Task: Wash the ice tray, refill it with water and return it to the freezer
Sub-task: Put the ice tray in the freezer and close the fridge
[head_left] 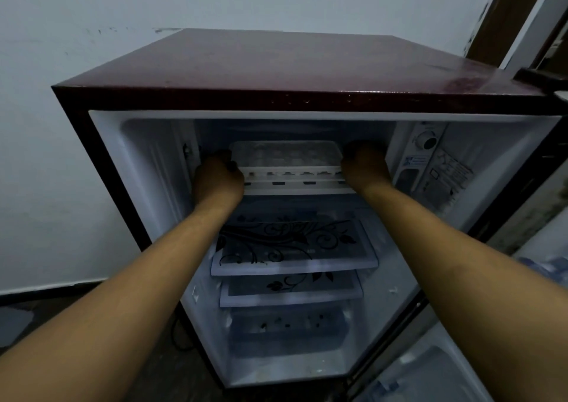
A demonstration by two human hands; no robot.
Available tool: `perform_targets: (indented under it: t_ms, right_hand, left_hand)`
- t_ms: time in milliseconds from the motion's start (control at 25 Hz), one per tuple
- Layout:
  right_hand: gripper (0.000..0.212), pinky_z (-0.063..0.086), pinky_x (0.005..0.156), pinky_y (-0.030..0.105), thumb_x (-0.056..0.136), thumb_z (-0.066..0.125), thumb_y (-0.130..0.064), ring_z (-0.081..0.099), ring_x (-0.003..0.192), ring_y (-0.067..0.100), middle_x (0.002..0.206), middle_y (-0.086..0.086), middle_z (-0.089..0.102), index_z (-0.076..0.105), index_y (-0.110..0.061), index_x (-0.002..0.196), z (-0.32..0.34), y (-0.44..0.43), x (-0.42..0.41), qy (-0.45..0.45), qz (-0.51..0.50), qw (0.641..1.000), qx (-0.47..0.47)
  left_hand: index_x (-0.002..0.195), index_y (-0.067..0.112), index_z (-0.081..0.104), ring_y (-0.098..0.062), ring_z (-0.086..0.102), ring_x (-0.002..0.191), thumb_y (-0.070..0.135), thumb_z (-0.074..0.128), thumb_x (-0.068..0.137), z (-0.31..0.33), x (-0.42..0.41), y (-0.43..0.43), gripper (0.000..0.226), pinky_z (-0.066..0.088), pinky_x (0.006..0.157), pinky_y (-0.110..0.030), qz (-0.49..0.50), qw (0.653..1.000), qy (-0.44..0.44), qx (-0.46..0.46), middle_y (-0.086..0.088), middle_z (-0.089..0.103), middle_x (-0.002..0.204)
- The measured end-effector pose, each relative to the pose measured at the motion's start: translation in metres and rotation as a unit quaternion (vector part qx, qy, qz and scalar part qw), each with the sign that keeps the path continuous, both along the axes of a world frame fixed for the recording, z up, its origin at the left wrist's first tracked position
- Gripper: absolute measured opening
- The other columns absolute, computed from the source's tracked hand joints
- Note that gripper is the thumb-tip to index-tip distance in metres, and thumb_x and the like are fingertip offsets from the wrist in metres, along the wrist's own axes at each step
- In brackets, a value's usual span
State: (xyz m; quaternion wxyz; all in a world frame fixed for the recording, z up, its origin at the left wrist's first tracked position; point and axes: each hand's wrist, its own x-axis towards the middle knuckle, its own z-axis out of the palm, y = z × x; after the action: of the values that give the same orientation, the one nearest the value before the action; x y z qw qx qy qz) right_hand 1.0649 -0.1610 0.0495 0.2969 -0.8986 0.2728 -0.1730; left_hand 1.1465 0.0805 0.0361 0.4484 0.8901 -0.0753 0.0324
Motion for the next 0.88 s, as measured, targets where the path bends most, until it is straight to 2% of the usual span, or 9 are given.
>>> perform_targets:
  t_ms: [40, 120, 200, 280, 360, 520, 680, 880]
  right_hand:
    - [0.028, 0.050, 0.080, 0.033, 0.103, 0.040, -0.005, 0.061, 0.108, 0.036, 0.119, 0.019, 0.063, 0.063, -0.001, 0.119, -0.003, 0.007, -0.006, -0.011, -0.006, 1.000, -0.014]
    - [0.037, 0.051, 0.094, 0.040, 0.107, 0.042, -0.013, 0.055, 0.120, 0.037, 0.136, 0.021, 0.056, 0.056, -0.003, 0.140, -0.016, 0.026, -0.023, -0.057, 0.000, 0.995, -0.084]
    - [0.045, 0.045, 0.105, 0.047, 0.108, 0.044, -0.020, 0.050, 0.129, 0.040, 0.146, 0.023, 0.050, 0.048, -0.001, 0.149, -0.031, 0.043, -0.040, -0.089, 0.027, 0.979, -0.181]
    - [0.054, 0.032, 0.117, 0.051, 0.109, 0.042, -0.029, 0.040, 0.143, 0.040, 0.158, 0.023, 0.040, 0.038, 0.000, 0.155, -0.042, 0.051, -0.049, -0.049, 0.039, 0.969, -0.240]
    - [0.062, 0.020, 0.124, 0.051, 0.111, 0.035, -0.037, 0.027, 0.153, 0.037, 0.167, 0.020, 0.026, 0.025, -0.002, 0.161, -0.050, 0.050, -0.051, 0.004, 0.046, 0.966, -0.253]
    - [0.072, 0.010, 0.128, 0.049, 0.110, 0.027, -0.048, 0.016, 0.157, 0.033, 0.172, 0.017, 0.011, 0.012, -0.004, 0.164, -0.055, 0.043, -0.047, 0.030, 0.073, 0.964, -0.255]
    - [0.078, 0.002, 0.129, 0.046, 0.107, 0.022, -0.057, 0.007, 0.159, 0.029, 0.173, 0.012, 0.002, 0.002, -0.007, 0.165, -0.053, 0.039, -0.040, 0.046, 0.085, 0.969, -0.229]
    - [0.082, -0.001, 0.129, 0.048, 0.106, 0.019, -0.062, 0.006, 0.159, 0.028, 0.174, 0.009, -0.004, -0.003, -0.010, 0.165, -0.052, 0.039, -0.035, 0.062, 0.089, 0.968, -0.225]
  left_hand:
    - [0.160, 0.017, 0.044, -0.033, 0.051, 0.141, 0.018, 0.042, 0.114, -0.003, -0.007, 0.002, 0.046, 0.037, 0.103, -0.025, -0.013, 1.000, -0.025, 0.013, -0.011, 0.048, 0.162]
    - [0.162, 0.013, 0.040, -0.035, 0.043, 0.147, 0.023, 0.048, 0.112, -0.013, -0.028, 0.008, 0.052, 0.040, 0.115, -0.038, -0.044, 0.989, -0.119, 0.073, -0.013, 0.042, 0.166]
    - [0.161, 0.008, 0.039, -0.039, 0.035, 0.150, 0.029, 0.055, 0.108, -0.025, -0.046, 0.015, 0.060, 0.042, 0.115, -0.050, -0.063, 0.963, -0.212, 0.153, -0.017, 0.037, 0.168]
    - [0.161, 0.005, 0.038, -0.042, 0.034, 0.151, 0.038, 0.057, 0.106, -0.035, -0.052, 0.019, 0.067, 0.037, 0.118, -0.057, -0.081, 0.941, -0.239, 0.225, -0.019, 0.035, 0.169]
    - [0.163, 0.003, 0.034, -0.043, 0.032, 0.154, 0.047, 0.053, 0.106, -0.042, -0.047, 0.021, 0.074, 0.026, 0.125, -0.061, -0.094, 0.925, -0.236, 0.281, -0.019, 0.032, 0.170]
    - [0.166, 0.001, 0.023, -0.040, 0.025, 0.158, 0.058, 0.042, 0.106, -0.052, -0.035, 0.021, 0.084, 0.015, 0.130, -0.058, -0.106, 0.914, -0.239, 0.312, -0.020, 0.023, 0.173]
    - [0.167, 0.000, 0.015, -0.039, 0.022, 0.160, 0.068, 0.035, 0.103, -0.055, -0.028, 0.019, 0.095, 0.014, 0.132, -0.052, -0.125, 0.903, -0.246, 0.330, -0.021, 0.015, 0.175]
    - [0.168, 0.005, 0.001, -0.034, 0.009, 0.163, 0.075, 0.032, 0.099, -0.050, -0.017, 0.018, 0.104, 0.004, 0.133, -0.046, -0.146, 0.904, -0.219, 0.337, -0.017, -0.001, 0.177]
